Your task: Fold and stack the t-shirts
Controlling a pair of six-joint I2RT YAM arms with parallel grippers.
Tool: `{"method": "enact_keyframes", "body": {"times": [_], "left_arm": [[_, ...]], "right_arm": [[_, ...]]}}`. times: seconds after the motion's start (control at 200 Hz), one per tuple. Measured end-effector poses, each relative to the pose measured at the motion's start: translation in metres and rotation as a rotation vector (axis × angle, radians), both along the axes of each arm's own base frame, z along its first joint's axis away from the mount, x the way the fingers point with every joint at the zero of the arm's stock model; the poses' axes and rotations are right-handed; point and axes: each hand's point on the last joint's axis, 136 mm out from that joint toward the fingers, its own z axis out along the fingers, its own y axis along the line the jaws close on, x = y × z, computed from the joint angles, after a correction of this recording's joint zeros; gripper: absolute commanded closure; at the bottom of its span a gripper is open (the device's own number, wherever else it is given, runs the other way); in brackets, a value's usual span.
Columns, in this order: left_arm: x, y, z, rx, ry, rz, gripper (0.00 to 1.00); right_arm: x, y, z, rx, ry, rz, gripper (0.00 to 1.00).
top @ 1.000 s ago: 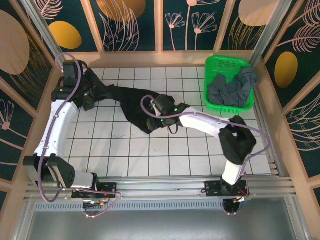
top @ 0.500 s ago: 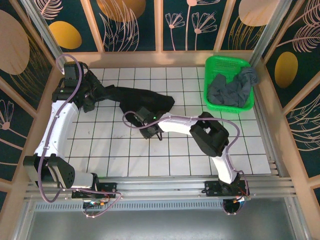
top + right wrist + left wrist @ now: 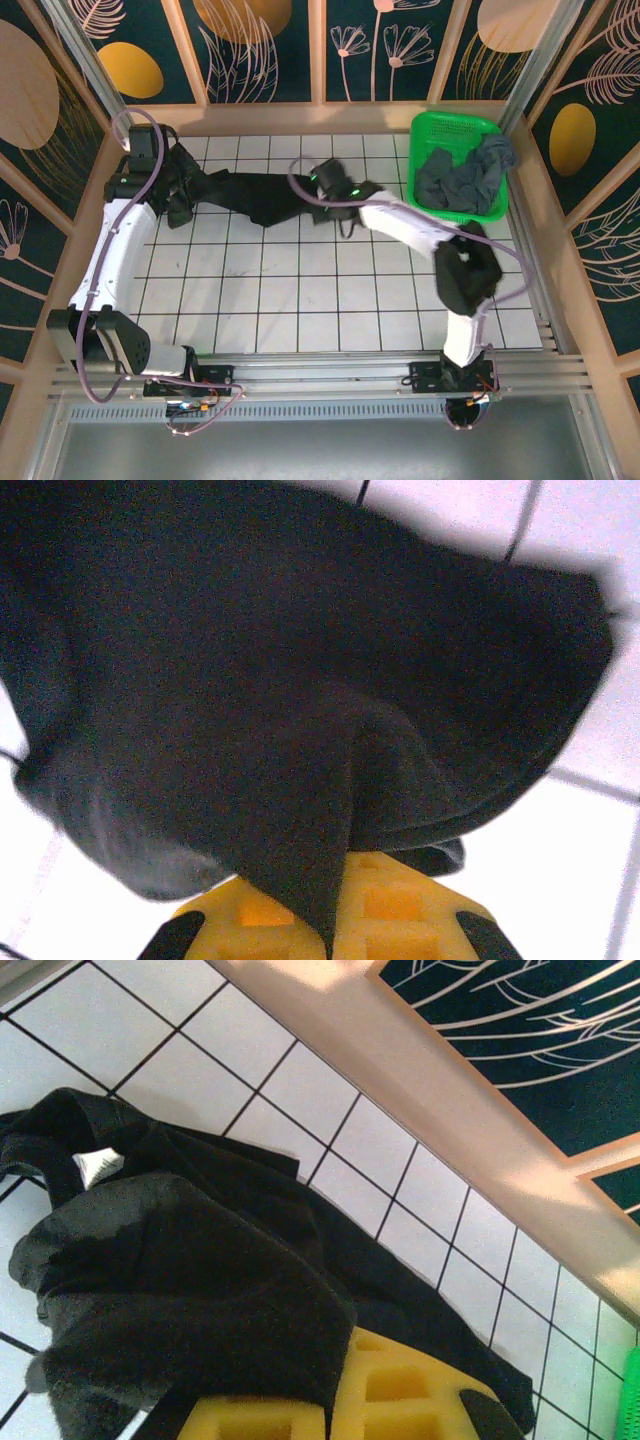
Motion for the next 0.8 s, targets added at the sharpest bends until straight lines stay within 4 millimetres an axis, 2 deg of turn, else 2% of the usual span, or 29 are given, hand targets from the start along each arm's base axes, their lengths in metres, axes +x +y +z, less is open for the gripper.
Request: {"method": "enact_keyframes", "body": {"times": [0.075, 0.125, 0.205, 0.265, 0.4, 0.546, 0.621, 0.801], "left_arm": [[0.005, 0.004, 0.014, 0.007, -0.021, 0.014, 1.0], [0.01, 0.006, 0.032, 0.012, -0.055, 0.024, 1.0], [0.015, 0.009, 0.067, 0.023, -0.13, 0.037, 1.0], [0.015, 0.011, 0.095, 0.034, -0.193, 0.044, 1.0], [0.003, 0.016, 0.146, 0.065, -0.31, 0.058, 1.0], [-0.026, 0.019, 0.19, 0.087, -0.438, 0.058, 1.0], [-0.049, 0.019, 0.214, 0.092, -0.534, 0.06, 1.0], [-0.113, 0.02, 0.268, 0.08, -0.795, 0.065, 1.0]], "right_arm": [[0.015, -0.025, 0.061, 0.109, -0.091, -0.041, 1.0], [0.022, -0.04, 0.103, 0.179, -0.158, -0.058, 1.0], [0.028, -0.056, 0.154, 0.267, -0.242, -0.063, 1.0], [0.03, -0.067, 0.184, 0.319, -0.29, -0.063, 1.0], [0.032, -0.095, 0.223, 0.399, -0.345, -0.074, 1.0], [0.019, -0.116, 0.255, 0.463, -0.397, -0.065, 1.0], [0.0, -0.123, 0.276, 0.51, -0.44, -0.049, 1.0], [-0.06, -0.141, 0.325, 0.616, -0.566, -0.002, 1.0]]}}
